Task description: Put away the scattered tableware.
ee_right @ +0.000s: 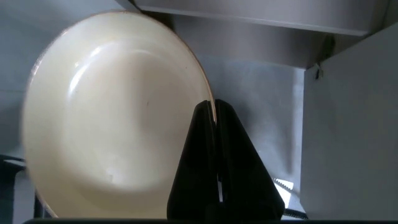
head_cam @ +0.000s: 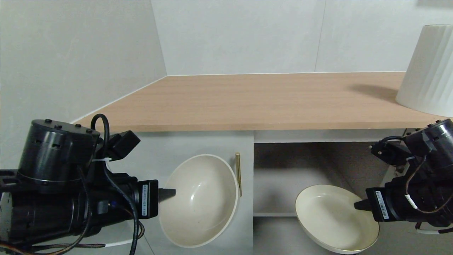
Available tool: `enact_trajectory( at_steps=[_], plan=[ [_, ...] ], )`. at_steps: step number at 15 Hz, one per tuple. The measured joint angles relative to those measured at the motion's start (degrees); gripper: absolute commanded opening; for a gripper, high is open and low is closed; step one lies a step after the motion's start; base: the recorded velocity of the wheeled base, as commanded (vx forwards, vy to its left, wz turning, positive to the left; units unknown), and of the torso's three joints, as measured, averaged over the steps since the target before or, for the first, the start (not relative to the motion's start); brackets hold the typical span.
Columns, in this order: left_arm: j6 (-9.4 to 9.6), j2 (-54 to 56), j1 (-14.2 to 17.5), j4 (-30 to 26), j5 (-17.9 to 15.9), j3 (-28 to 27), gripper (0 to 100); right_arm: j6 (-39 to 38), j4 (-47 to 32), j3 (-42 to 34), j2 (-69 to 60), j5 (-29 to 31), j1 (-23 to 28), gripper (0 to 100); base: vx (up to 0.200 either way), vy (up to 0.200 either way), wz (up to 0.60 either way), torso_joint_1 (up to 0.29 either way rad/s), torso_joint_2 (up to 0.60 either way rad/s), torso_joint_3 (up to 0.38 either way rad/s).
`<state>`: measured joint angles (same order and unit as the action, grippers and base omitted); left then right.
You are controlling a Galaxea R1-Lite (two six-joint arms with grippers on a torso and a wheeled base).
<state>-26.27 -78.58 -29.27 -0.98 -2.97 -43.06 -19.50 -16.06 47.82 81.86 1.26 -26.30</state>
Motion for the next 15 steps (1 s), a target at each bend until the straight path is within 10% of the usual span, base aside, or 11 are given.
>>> enact_trajectory(
  at_steps=[15],
  plan=[
    [0.02,-0.74,0.02,0.0,-0.02,-0.1,0,1.45,15.19,-3.93,16.68,-0.06,-0.2,0,0.0,0.0,0.0,0.0,0.0,0.0]
  ],
)
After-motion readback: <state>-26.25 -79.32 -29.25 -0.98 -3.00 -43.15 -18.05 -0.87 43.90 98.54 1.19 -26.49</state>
